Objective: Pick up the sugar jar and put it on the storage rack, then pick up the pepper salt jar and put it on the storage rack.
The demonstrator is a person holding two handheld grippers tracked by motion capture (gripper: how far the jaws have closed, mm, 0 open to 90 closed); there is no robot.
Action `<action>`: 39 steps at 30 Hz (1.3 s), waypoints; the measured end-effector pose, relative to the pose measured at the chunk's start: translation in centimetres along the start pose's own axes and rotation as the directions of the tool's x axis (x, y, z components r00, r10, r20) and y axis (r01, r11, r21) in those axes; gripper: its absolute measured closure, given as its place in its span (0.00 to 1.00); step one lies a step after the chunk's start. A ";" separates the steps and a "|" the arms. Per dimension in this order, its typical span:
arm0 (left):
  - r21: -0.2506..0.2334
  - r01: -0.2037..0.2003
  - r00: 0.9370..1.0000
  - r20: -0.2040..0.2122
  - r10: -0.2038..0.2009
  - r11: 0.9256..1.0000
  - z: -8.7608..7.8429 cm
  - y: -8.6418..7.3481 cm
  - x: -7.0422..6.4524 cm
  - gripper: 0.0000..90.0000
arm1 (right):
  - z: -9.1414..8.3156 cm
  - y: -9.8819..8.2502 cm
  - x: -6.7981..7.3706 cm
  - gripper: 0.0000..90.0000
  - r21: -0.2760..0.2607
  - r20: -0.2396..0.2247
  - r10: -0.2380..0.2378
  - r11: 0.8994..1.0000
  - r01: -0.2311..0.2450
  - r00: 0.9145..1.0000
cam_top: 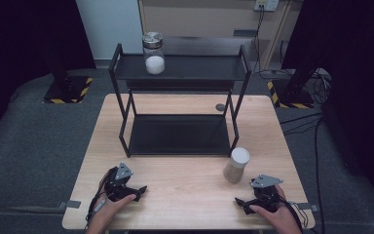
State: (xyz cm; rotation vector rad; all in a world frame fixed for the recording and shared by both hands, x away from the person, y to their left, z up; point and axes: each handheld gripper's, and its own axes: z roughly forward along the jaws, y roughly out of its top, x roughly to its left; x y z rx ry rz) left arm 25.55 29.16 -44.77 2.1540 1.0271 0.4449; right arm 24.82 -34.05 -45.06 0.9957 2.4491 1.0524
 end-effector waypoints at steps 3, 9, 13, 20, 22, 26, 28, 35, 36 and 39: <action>0.001 0.001 1.000 0.002 -0.001 1.000 0.0 0.0 0.0 0.01 | 0.0 0.0 0.0 0.01 0.000 0.000 0.000 1.000 0.000 1.000; 0.001 0.002 1.000 0.002 -0.002 1.000 0.0 0.0 0.0 0.01 | 0.0 0.0 0.0 0.01 0.001 0.001 0.001 1.000 -0.001 1.000; 0.003 0.001 1.000 0.003 -0.001 1.000 0.1 0.1 0.0 0.00 | -0.2 -0.1 -0.5 0.03 -0.014 -0.025 0.026 1.000 -0.026 0.999; 0.005 0.000 1.000 0.003 0.000 1.000 0.1 0.2 0.0 0.00 | -0.5 1.0 -0.9 0.05 -0.038 -0.026 0.020 0.999 -0.021 0.999; 0.005 0.000 1.000 0.003 0.000 1.000 0.1 0.2 0.0 0.00 | -0.5 1.3 -1.0 0.05 -0.040 -0.021 0.015 0.999 -0.016 1.000; 0.005 0.000 1.000 0.003 0.000 1.000 0.1 0.2 0.0 0.00 | -0.7 1.6 -1.6 0.05 -0.055 -0.023 0.028 0.998 -0.029 0.999; 0.005 0.000 1.000 0.003 0.000 1.000 0.1 0.2 0.0 0.00 | -0.7 1.8 -1.9 0.06 -0.061 -0.023 0.032 0.998 -0.034 0.999; 0.005 0.000 1.000 0.003 0.000 1.000 0.1 0.2 0.0 0.00 | -0.8 2.3 -2.3 0.07 -0.081 -0.022 0.034 0.996 -0.035 0.999; 0.005 0.000 1.000 0.003 0.000 1.000 0.1 0.2 0.0 0.00 | -0.9 2.3 -2.4 0.07 -0.086 -0.025 0.039 0.995 -0.041 0.999; 0.005 0.000 1.000 0.003 0.000 1.000 0.1 0.2 0.0 0.00 | -0.9 2.6 -2.6 0.08 -0.100 -0.029 0.041 0.994 -0.044 0.999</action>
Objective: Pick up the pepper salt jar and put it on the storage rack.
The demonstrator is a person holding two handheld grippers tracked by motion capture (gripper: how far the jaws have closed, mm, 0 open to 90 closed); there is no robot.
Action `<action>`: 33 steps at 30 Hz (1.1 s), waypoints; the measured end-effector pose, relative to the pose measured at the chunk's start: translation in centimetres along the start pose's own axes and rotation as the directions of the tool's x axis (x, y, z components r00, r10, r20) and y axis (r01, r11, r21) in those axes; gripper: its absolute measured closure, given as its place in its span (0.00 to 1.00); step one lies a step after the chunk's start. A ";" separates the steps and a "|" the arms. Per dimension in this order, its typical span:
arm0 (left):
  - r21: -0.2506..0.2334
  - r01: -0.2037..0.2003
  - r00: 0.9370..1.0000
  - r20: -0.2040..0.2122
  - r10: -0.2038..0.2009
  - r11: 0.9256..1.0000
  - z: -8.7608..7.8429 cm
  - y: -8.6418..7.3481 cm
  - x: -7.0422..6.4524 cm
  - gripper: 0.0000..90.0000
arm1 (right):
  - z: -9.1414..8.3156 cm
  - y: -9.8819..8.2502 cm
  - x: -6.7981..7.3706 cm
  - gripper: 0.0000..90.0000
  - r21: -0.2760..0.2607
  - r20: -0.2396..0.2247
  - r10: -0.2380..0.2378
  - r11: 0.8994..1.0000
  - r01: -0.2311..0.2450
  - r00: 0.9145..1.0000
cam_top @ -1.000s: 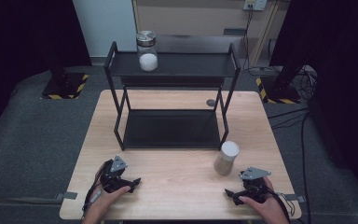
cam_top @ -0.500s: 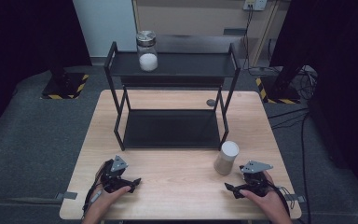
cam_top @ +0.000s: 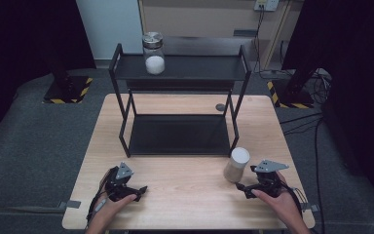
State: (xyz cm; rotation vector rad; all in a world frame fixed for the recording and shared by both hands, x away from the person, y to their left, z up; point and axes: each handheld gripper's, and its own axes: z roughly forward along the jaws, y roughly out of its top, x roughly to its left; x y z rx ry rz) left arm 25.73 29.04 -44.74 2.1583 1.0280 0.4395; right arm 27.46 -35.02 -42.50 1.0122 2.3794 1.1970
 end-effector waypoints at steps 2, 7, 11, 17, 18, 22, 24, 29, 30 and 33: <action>0.000 0.000 1.000 0.000 0.000 1.000 0.0 0.0 0.0 0.00 | 0.0 0.3 -0.1 0.09 -0.006 -0.001 -0.004 1.000 0.004 1.000; 0.000 0.000 1.000 0.000 0.000 1.000 0.0 0.0 0.0 0.00 | -0.1 0.8 -0.3 0.11 -0.037 -0.002 0.003 0.999 -0.003 1.000; 0.000 0.000 1.000 0.000 0.000 1.000 0.0 0.0 0.0 0.00 | 0.0 1.2 -0.3 0.13 -0.054 -0.007 0.000 0.999 -0.001 1.000; 0.000 0.000 1.000 0.000 0.000 1.000 0.0 0.0 0.0 0.00 | 0.4 1.7 -0.2 0.18 -0.081 -0.009 0.002 0.997 -0.003 1.000; 0.000 0.000 1.000 0.000 0.000 1.000 0.0 0.0 0.0 0.00 | 0.5 1.7 -0.2 0.18 -0.088 -0.009 0.006 0.996 -0.007 1.000; 0.000 0.000 1.000 0.000 0.000 1.000 0.0 0.0 0.0 0.00 | 0.5 1.9 -0.2 0.23 -0.114 -0.012 0.009 0.993 -0.011 1.000; 0.000 0.000 1.000 0.000 0.000 1.000 0.0 0.0 0.0 0.00 | 0.6 1.9 -0.2 0.25 -0.121 -0.010 0.008 0.993 -0.009 1.000; 0.000 0.000 1.000 0.000 0.000 1.000 0.0 0.0 0.0 0.00 | 0.7 1.8 -0.3 0.31 -0.144 -0.002 0.019 0.989 -0.019 1.000; 0.000 0.000 1.000 0.000 0.000 1.000 0.0 0.0 0.0 0.00 | 0.8 1.7 -0.4 0.32 -0.148 -0.007 0.022 0.989 -0.023 1.000; 0.000 0.000 1.000 0.000 0.000 1.000 0.0 0.0 0.0 0.00 | 0.9 1.7 -0.3 0.34 -0.154 -0.006 0.016 0.988 -0.016 1.000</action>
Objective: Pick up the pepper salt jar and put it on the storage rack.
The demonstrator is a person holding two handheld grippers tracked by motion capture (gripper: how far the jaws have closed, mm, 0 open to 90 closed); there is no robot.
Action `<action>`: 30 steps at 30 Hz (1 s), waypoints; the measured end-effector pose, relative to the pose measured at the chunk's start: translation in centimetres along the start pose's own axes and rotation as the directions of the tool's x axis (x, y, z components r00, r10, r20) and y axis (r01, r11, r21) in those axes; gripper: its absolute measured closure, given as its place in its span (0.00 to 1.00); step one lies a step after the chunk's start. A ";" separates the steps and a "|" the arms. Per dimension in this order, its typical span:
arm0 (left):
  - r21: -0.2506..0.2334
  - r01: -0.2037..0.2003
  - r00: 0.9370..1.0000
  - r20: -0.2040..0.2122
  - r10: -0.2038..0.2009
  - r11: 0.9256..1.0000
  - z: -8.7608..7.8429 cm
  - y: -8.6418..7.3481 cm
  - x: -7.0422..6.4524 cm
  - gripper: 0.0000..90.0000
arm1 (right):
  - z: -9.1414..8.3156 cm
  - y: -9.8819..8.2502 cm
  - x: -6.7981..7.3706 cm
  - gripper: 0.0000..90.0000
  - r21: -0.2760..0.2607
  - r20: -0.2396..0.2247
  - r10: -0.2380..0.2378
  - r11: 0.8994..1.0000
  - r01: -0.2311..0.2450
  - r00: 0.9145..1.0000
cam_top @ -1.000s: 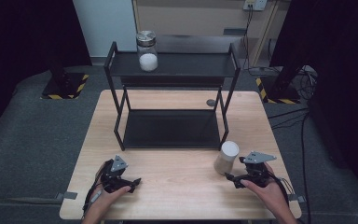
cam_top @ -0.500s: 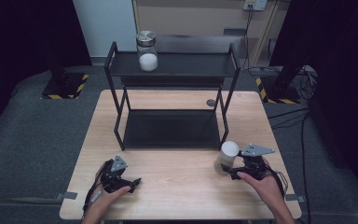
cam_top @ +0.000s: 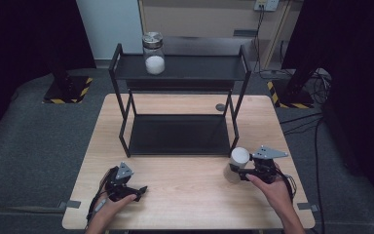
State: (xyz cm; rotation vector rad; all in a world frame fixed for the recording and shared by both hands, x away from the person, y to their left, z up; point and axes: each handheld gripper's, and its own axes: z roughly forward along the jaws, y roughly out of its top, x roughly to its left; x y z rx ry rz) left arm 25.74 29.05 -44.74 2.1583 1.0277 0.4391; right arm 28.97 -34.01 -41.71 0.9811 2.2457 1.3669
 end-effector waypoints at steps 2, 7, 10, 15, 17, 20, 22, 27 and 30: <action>0.000 0.000 1.000 0.000 0.000 1.000 0.0 0.0 0.0 0.00 | 0.1 -0.1 0.1 0.36 -0.012 -0.002 0.003 1.000 -0.003 1.000; 0.000 0.000 1.000 0.000 0.000 1.000 0.0 0.0 0.0 0.00 | 0.1 0.0 0.8 0.39 -0.014 0.026 -0.029 0.999 0.030 0.999; 0.000 0.000 1.000 0.000 0.000 1.000 0.0 0.0 0.0 0.00 | 0.0 0.2 1.1 0.39 -0.007 0.028 -0.042 0.999 0.043 0.999; 0.000 0.000 1.000 0.000 0.000 1.000 0.0 0.0 0.0 0.00 | 0.0 1.0 1.6 0.39 -0.017 -0.012 -0.069 0.997 0.069 0.998; 0.000 0.000 1.000 0.000 0.000 1.000 0.0 0.0 0.0 0.00 | 0.3 1.5 1.8 0.39 -0.018 -0.028 -0.081 0.997 0.080 0.996; 0.000 0.000 1.000 0.000 0.000 1.000 0.0 0.0 0.0 0.00 | 0.9 2.3 2.0 0.39 -0.014 -0.058 -0.097 0.995 0.097 0.994; 0.000 0.000 1.000 0.000 0.000 1.000 0.0 0.0 0.0 0.00 | 1.4 2.9 2.1 0.39 -0.009 -0.073 -0.108 0.994 0.108 0.991; 0.000 0.000 1.000 0.000 0.000 1.000 0.0 0.0 0.0 0.00 | 2.1 3.5 2.1 0.39 -0.011 -0.104 -0.106 0.994 0.105 0.989; 0.000 0.000 1.000 0.000 0.000 1.000 0.0 0.0 0.0 0.00 | 2.6 4.0 2.2 0.39 0.003 -0.106 -0.114 0.993 0.115 0.988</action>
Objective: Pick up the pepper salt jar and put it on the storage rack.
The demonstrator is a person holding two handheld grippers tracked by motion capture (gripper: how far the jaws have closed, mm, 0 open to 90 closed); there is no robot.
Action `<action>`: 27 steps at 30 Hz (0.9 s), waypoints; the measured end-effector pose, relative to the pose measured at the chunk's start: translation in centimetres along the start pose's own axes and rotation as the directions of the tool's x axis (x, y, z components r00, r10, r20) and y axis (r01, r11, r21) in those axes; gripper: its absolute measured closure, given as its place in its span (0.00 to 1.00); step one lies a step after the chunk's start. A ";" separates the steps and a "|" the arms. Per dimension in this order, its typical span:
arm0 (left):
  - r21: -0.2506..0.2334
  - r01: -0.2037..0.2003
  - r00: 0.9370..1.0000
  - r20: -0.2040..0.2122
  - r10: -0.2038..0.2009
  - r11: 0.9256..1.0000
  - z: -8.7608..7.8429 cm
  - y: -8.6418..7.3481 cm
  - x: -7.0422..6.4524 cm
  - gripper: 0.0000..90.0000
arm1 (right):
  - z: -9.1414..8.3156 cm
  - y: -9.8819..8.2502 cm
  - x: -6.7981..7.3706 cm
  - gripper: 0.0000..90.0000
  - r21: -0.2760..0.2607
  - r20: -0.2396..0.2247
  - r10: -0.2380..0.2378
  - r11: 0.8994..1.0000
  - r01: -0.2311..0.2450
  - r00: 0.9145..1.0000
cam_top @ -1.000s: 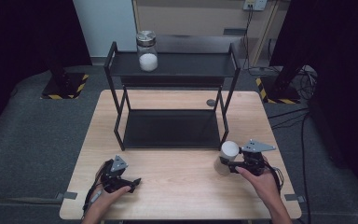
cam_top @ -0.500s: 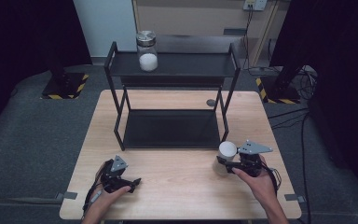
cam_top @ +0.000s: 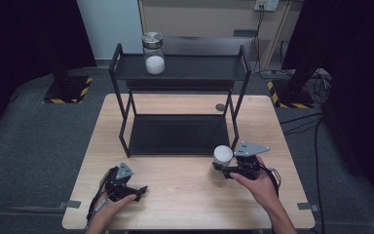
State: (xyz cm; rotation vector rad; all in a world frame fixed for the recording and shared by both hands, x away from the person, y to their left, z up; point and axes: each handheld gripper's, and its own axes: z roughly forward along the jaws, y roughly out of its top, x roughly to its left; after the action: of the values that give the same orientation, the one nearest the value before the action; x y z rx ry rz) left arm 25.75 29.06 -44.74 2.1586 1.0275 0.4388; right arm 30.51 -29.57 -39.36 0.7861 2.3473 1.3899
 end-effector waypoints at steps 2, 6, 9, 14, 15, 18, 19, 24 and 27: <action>0.000 0.000 1.000 0.000 0.000 1.000 0.0 0.0 0.0 0.00 | 0.2 0.2 -0.1 0.39 0.007 -0.003 -0.001 1.000 0.001 1.000; 0.000 0.000 1.000 0.000 0.000 1.000 0.0 0.0 0.0 0.00 | 0.5 0.6 -0.4 0.39 0.005 -0.006 0.002 1.000 -0.002 1.000; -0.001 0.001 1.000 0.000 -0.001 1.000 0.0 0.0 0.0 0.00 | 0.7 0.9 -0.5 0.39 0.005 -0.009 -0.002 1.000 0.002 1.000; 0.000 0.000 1.000 0.000 0.000 1.000 0.0 0.0 0.0 0.00 | 1.2 1.5 -0.9 0.39 0.007 -0.015 -0.007 1.000 0.008 1.000; 0.000 0.000 1.000 0.000 0.000 1.000 0.0 0.0 0.0 0.00 | 1.3 1.7 -0.9 0.39 0.009 -0.016 -0.009 1.000 0.009 1.000; -0.001 0.001 1.000 0.000 -0.001 1.000 0.0 0.0 0.0 0.00 | 1.5 2.3 -1.0 0.39 0.014 -0.016 -0.016 1.000 0.016 1.000; -0.001 0.001 1.000 0.000 -0.001 1.000 0.0 0.0 0.0 0.00 | 1.6 2.5 -1.1 0.39 0.012 -0.015 -0.018 1.000 0.018 1.000; 0.002 -0.002 1.000 0.000 0.002 1.000 0.0 0.0 0.0 0.00 | 1.7 3.4 -1.2 0.39 0.010 -0.015 -0.027 1.000 0.027 1.000; 0.002 -0.002 1.000 0.000 0.002 1.000 0.0 0.0 0.0 0.00 | 1.8 3.9 -1.4 0.39 0.012 -0.016 -0.028 1.000 0.029 0.999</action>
State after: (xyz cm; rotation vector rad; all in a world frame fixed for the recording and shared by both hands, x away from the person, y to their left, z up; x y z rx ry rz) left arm 25.77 29.06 -44.70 2.1616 1.0264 0.4385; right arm 33.75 -27.60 -36.84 0.7448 2.3718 1.3759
